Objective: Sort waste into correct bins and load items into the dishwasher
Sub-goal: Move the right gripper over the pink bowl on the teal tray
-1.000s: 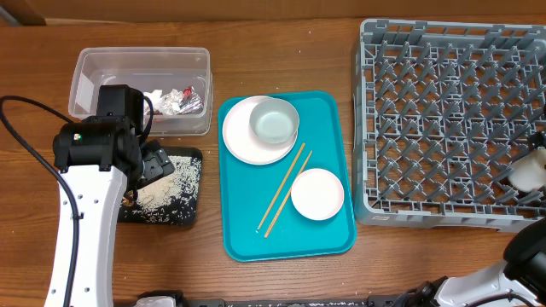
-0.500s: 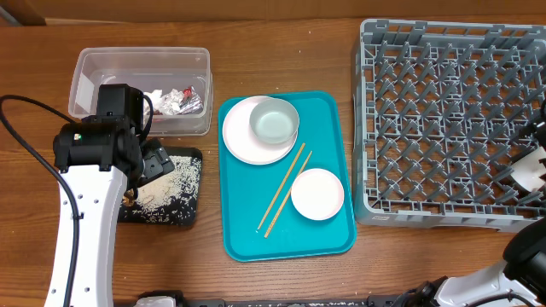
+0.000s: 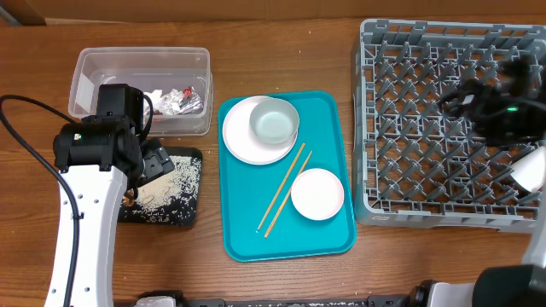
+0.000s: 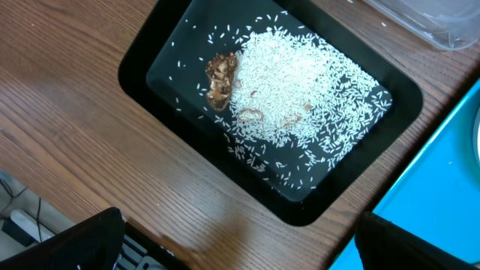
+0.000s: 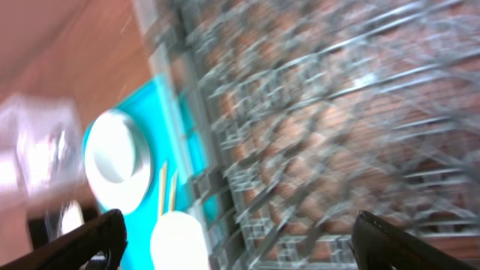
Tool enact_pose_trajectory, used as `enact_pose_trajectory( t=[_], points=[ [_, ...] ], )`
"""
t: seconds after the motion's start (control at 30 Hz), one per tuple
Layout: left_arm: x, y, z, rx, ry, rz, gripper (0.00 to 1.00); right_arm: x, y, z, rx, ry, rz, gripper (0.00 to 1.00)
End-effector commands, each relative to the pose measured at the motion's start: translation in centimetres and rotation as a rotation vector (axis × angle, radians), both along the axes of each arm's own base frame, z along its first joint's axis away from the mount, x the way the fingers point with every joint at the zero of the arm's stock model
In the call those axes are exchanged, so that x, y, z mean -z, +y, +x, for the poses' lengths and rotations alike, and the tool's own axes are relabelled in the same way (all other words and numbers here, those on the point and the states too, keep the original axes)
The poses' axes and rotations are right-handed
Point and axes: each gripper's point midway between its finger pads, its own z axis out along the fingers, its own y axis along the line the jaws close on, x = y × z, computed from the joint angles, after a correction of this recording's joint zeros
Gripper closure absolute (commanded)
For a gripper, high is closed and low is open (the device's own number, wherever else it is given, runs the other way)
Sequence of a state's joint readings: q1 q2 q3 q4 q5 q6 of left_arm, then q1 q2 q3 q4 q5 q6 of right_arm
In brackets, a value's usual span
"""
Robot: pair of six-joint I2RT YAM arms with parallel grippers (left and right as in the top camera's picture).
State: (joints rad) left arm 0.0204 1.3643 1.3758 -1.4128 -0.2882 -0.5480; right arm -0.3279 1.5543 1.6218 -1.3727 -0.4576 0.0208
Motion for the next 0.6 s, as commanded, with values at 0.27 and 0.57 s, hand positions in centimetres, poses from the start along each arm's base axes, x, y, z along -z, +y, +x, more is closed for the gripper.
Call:
enact_pose_trajectory(
  t=[0.27, 0.57],
  points=[
    [0.1, 0.1, -0.1, -0.011, -0.001, -0.002, 0.00, 3.3, 14.7, -3.9, -0.461, 0.118, -0.051, 0.09],
    [0.1, 0.1, -0.1, -0.011, -0.002, -0.002, 0.00, 9.4, 19.0, -7.8, -0.599, 0.225, -0.119, 0.09]
  ],
)
